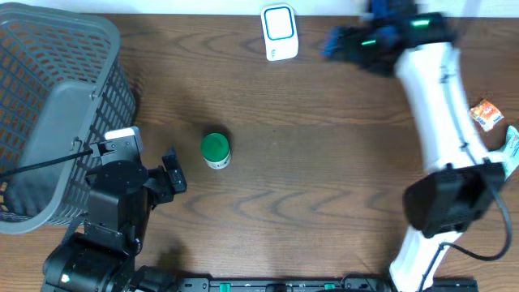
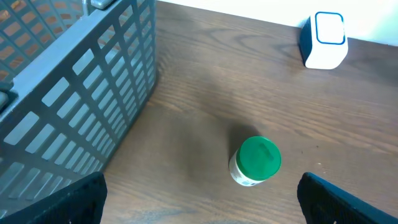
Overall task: Scan the item barcode
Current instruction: 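Reach the right gripper to the green-lidded jar and grasp it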
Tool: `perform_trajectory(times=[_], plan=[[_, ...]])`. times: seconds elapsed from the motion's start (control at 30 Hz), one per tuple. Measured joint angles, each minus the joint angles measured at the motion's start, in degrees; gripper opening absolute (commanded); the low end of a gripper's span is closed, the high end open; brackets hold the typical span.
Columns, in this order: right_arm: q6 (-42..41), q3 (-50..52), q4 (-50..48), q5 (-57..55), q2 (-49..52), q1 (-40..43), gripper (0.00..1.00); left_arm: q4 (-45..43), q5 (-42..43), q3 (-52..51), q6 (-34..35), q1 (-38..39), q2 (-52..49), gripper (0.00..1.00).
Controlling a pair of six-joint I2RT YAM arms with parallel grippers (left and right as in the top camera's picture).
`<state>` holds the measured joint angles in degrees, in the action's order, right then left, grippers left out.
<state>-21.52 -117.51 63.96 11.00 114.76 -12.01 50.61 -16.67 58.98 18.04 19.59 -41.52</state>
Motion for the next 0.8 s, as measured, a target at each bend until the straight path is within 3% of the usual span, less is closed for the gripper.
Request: perform_trajectory(times=[0.3,0.5,0.8], plan=[[-5.5,0.0,0.6,-6.2,1.0,-25.3,0.99,0.0,0.0,0.0,0.0,0.0,0.0,0.98],[-10.7,0.0,-0.9,-8.8,6.3,-32.5,0.99,0.0,0.0,0.0,0.0,0.0,0.0,0.98],[-16.5,0.1,-5.4,-9.0,15.7,-36.5,0.99,0.0,0.0,0.0,0.0,0.0,0.0,0.98]])
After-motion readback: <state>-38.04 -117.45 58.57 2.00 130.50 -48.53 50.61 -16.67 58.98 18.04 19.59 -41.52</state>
